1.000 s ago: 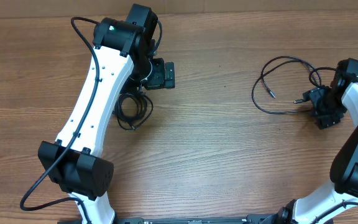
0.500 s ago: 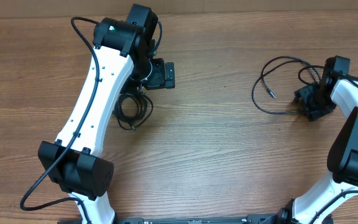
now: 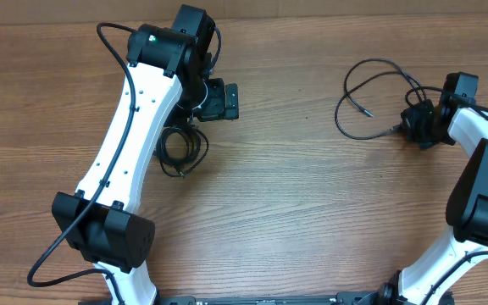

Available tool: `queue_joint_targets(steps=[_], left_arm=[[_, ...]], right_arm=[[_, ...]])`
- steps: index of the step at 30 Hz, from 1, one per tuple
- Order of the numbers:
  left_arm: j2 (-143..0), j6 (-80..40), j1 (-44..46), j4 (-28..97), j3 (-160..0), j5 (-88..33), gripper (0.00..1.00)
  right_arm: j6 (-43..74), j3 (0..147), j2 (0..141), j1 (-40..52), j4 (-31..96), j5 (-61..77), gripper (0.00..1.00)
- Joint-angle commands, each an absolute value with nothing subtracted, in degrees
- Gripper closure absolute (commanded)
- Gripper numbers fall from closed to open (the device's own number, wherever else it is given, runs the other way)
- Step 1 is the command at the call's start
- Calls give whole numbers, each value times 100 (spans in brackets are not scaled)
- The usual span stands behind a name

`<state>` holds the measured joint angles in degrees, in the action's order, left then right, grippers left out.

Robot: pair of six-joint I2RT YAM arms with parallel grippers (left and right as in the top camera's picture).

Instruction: Untangle cables

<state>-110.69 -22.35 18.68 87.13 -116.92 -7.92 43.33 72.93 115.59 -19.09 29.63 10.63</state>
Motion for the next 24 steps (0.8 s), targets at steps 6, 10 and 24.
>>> queue_joint_targets(steps=[6,10,24], left_arm=[[-11126,-2290,1896,8709,-11677,-751,0],[-11126,-2290,1896,8766,-11677,-749,0],[-11126,-2296,1896,8759,-11677,-753,0]], right_arm=[[4541,7349,11725,-1887,1605,1970,96],[4515,8123,11725,-2010,1885,2220,96],[2519,10969,11740,-2206,5450,757,0]])
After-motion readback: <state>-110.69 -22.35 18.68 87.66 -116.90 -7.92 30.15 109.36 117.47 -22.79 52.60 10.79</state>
